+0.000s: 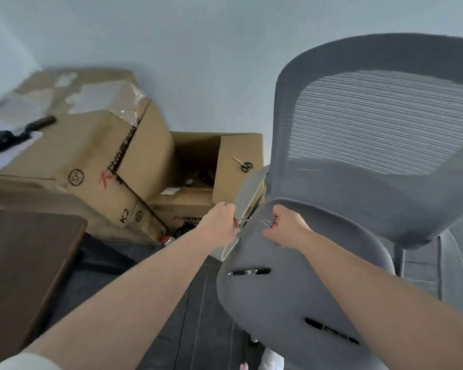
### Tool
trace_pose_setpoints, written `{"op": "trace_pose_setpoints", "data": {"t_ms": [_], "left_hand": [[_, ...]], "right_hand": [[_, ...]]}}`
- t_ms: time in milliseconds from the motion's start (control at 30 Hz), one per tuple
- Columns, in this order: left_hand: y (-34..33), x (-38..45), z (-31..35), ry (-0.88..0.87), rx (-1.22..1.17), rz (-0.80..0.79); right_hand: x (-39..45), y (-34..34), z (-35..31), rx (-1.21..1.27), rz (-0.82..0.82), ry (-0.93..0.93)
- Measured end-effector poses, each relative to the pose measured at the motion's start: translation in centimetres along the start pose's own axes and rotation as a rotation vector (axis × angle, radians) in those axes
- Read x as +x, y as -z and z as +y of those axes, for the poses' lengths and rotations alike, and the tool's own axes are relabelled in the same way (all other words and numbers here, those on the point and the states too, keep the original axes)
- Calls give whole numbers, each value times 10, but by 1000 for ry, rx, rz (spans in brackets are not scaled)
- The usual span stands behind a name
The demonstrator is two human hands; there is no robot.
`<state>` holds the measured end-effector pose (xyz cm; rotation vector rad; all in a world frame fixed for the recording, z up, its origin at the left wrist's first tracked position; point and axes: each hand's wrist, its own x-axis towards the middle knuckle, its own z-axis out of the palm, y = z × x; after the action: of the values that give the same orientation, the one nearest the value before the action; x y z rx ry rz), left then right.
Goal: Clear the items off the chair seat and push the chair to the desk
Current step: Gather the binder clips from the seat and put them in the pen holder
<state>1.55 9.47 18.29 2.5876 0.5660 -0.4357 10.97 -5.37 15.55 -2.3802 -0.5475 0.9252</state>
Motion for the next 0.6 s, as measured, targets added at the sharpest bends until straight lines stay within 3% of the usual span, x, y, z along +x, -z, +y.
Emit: {"op": "trace_pose_setpoints", "data": {"t_ms": [267,600], "left_hand": [[44,-158,-112,237,-24,189],[20,-434,-271,594,-144,355]], "right_hand": [[-69,-72,-138,-237,-78,305],[-226,-262,-285,-403,-246,594]]}}
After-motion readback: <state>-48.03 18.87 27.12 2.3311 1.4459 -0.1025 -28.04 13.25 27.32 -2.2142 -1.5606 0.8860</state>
